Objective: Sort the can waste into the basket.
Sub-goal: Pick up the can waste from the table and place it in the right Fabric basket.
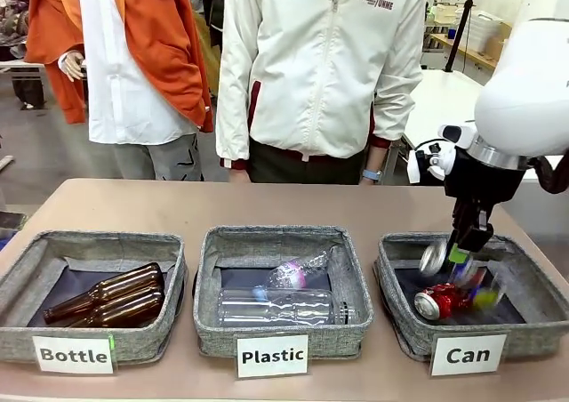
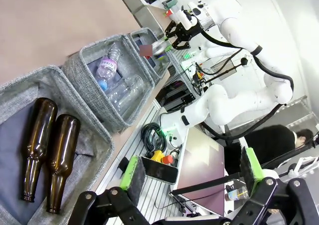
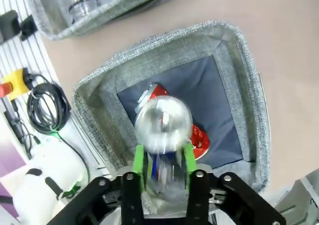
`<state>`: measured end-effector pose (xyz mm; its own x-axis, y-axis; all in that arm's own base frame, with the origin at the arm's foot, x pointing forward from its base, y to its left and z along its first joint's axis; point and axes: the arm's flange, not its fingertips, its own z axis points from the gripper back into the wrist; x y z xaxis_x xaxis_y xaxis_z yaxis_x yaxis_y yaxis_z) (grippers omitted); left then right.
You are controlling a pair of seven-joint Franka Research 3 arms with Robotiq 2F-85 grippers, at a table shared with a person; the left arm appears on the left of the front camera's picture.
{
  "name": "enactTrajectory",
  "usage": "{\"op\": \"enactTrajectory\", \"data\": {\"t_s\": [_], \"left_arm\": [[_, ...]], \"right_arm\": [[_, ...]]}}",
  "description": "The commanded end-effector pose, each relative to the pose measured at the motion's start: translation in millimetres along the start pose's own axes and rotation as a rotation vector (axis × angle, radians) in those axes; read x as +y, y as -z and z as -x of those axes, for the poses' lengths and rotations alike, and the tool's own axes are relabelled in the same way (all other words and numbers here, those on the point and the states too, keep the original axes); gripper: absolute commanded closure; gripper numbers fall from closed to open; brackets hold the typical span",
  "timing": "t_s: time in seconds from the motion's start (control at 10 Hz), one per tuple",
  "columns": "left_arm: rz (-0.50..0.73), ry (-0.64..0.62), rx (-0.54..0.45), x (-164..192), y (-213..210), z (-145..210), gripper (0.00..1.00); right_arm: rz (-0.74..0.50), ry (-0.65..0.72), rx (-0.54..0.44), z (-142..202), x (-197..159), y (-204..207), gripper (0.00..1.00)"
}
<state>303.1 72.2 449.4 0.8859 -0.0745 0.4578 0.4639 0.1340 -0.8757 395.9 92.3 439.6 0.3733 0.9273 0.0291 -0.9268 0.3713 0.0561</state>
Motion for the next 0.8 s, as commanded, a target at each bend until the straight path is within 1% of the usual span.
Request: {"op": "enactTrajectory", "data": {"t_s": [0.0, 0.1, 0.2, 0.3, 0.4, 0.5, 0.6, 0.7], "left_arm": [[0.017, -0.009, -0.009, -4.7, -0.5, -1.1, 0.00], [0.017, -0.009, -0.009, -4.7, -0.5, -1.1, 0.00], [0.017, -0.009, -0.009, -4.7, -0.5, -1.1, 0.00], [0.017, -0.009, -0.009, -4.7, -0.5, -1.1, 0.00], [0.017, -0.009, -0.009, -4.7, -0.5, -1.1, 0.00], [0.017, -0.009, -0.009, -4.7, -0.5, -1.1, 0.00], [0.017, -0.009, -0.009, -4.7, -0.5, -1.1, 0.00], [0.017, -0.009, -0.009, -4.7, -0.5, -1.1, 0.00]], "right_arm": [[0.015, -0.035, -0.010, -0.9, -2.7, 0.8, 0.00], [0.008, -0.029, -0.009, -2.3, -2.9, 0.3, 0.12], [0.008, -0.019, -0.010, -4.8, -3.5, 0.2, 0.02], [0.002, -0.010, -0.032, -5.5, -4.5, -0.4, 0.00], [-0.036, 0.058, -0.088, -6.0, -5.7, -2.2, 0.00], [-0.138, 0.194, -0.193, -6.3, -7.7, -7.1, 0.00], [-0.353, 0.380, -0.406, -2.2, -11.9, -16.0, 0.00], [-0.534, 0.507, -0.579, 5.0, -17.8, -22.5, 0.00]]}}
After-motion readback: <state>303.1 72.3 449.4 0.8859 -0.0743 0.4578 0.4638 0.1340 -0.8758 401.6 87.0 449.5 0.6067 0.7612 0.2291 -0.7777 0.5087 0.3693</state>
